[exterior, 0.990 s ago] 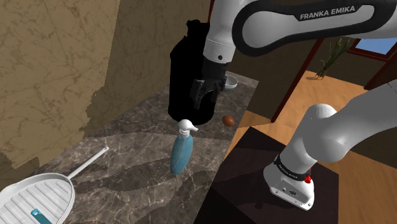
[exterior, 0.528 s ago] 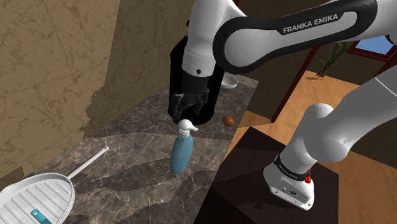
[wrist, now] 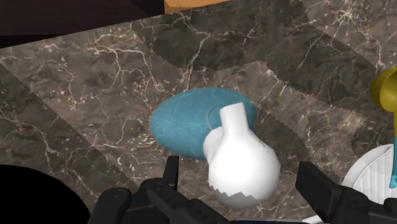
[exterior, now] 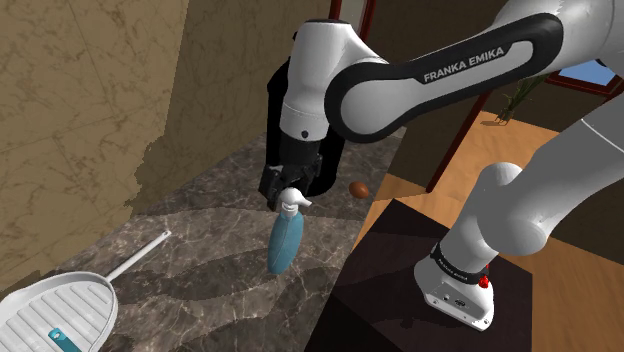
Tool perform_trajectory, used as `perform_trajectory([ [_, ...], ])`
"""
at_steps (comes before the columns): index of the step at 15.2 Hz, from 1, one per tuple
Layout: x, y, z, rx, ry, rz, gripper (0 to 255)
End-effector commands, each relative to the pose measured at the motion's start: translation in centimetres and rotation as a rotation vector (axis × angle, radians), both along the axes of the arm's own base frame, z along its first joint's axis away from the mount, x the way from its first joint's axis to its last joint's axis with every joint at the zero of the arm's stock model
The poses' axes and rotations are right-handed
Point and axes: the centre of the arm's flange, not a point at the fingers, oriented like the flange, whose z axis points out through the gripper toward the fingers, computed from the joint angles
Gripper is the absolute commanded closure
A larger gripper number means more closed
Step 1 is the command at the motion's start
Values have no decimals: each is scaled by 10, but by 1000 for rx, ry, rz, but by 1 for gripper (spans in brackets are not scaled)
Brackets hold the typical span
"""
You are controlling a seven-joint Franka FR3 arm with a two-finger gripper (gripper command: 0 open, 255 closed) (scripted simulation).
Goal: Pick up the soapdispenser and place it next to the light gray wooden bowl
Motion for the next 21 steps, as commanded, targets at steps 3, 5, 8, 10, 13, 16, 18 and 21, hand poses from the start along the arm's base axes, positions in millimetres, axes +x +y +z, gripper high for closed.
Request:
perform_trajectory([
  [3,-1,0,-2,0,0,0,0],
  [5,-1,0,-2,0,0,0,0],
  [8,-1,0,-2,0,0,0,255],
  [10,-1,0,-2,0,0,0,255],
  [13,-1,0,-2,0,0,0,255],
  [16,-1,0,-2,0,0,0,255],
  [18,-1,0,9,0,0,0,255],
  [21,-1,0,24,0,0,0,255],
])
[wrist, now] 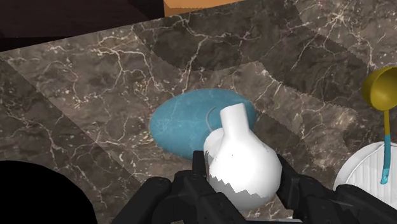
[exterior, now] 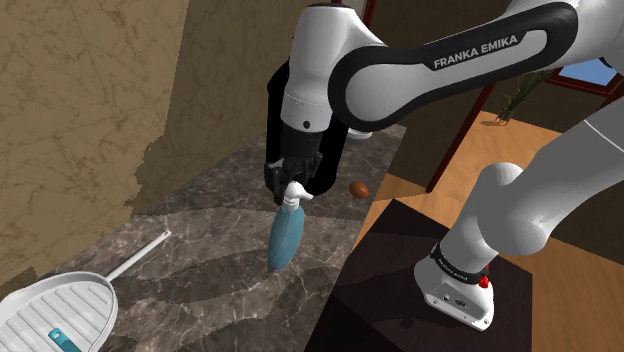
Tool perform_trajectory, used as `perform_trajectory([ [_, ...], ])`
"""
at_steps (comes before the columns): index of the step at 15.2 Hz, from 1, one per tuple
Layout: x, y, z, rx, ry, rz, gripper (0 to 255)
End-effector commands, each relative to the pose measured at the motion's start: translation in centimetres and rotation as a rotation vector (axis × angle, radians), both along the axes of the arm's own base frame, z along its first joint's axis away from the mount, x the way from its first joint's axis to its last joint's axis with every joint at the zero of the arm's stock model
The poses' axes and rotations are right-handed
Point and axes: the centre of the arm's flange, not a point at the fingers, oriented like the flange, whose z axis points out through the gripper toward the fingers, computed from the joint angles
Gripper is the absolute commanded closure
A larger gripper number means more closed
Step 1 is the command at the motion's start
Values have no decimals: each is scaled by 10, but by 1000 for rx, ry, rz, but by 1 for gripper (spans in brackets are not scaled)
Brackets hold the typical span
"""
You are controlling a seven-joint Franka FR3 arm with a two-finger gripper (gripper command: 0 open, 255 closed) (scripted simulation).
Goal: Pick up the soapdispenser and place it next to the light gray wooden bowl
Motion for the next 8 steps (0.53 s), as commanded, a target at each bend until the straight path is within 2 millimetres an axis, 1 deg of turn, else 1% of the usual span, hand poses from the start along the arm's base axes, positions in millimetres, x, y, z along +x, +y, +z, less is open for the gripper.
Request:
perform_trajectory([
  [1,1,0,11,0,0,0,255],
  [8,1,0,48,0,0,0,255],
])
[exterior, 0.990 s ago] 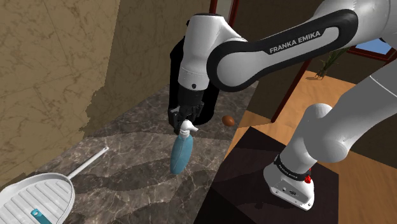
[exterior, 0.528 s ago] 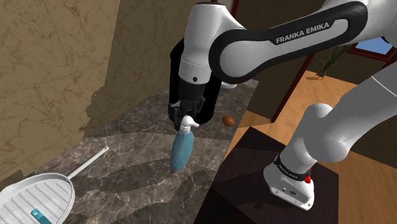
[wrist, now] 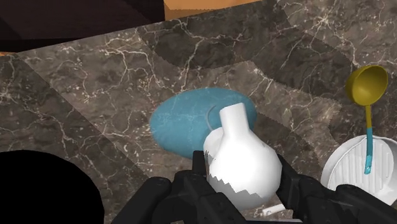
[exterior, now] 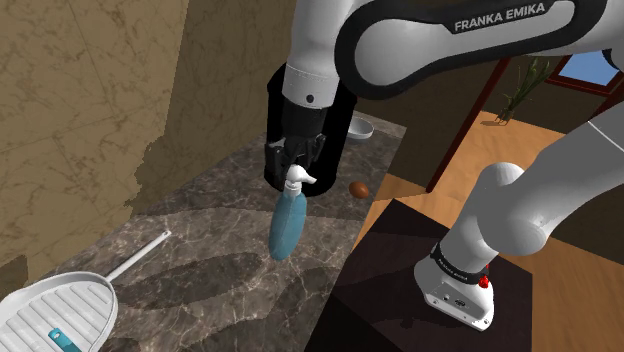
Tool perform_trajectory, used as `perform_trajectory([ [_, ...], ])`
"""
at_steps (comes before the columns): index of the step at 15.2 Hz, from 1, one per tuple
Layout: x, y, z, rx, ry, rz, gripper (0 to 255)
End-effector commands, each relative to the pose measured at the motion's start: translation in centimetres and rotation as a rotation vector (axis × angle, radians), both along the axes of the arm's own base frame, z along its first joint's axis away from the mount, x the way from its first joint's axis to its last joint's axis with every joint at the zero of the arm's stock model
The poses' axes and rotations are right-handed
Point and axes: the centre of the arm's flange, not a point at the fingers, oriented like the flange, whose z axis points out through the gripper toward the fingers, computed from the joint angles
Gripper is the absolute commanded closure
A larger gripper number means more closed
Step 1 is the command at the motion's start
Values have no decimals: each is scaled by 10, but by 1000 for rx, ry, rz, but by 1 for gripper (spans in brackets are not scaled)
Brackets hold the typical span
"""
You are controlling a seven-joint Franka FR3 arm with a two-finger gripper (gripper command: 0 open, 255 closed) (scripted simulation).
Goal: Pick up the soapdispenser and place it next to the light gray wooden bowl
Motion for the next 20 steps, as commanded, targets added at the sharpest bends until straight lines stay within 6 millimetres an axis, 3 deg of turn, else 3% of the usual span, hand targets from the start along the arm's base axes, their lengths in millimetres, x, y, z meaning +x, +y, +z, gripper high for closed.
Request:
perform_trajectory([
  [1,-1,2,11,0,0,0,255],
  [20,-1,2,111,0,0,0,255],
])
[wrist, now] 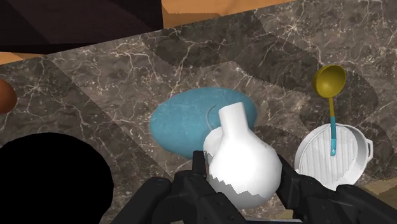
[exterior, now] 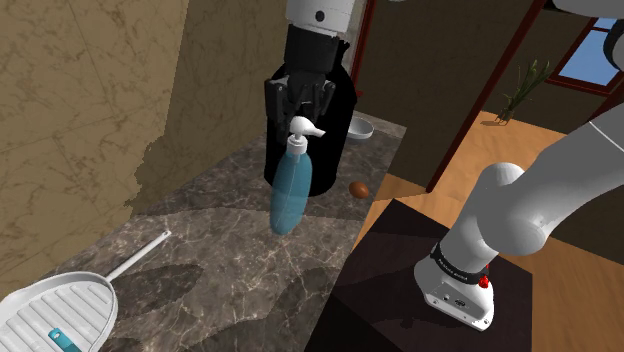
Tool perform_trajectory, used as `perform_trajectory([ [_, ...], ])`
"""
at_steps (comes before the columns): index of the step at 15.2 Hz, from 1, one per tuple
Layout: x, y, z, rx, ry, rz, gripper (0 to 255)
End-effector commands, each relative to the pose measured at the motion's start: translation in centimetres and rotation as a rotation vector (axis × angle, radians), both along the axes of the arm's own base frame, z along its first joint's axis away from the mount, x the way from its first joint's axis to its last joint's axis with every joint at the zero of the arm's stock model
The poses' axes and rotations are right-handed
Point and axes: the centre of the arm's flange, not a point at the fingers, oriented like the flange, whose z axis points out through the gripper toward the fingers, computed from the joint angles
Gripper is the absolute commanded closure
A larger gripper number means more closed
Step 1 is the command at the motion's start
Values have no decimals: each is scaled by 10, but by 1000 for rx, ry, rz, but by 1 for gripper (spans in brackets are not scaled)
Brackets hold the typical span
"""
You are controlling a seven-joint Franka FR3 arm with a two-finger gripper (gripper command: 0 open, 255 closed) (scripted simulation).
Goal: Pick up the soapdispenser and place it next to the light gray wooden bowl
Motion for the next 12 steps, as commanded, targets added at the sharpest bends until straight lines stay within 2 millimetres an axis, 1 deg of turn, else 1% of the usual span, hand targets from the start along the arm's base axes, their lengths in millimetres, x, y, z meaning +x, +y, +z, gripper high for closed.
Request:
perform_trajectory([
  [1,0,-1,11,0,0,0,255],
  [12,0,-1,69,0,0,0,255],
])
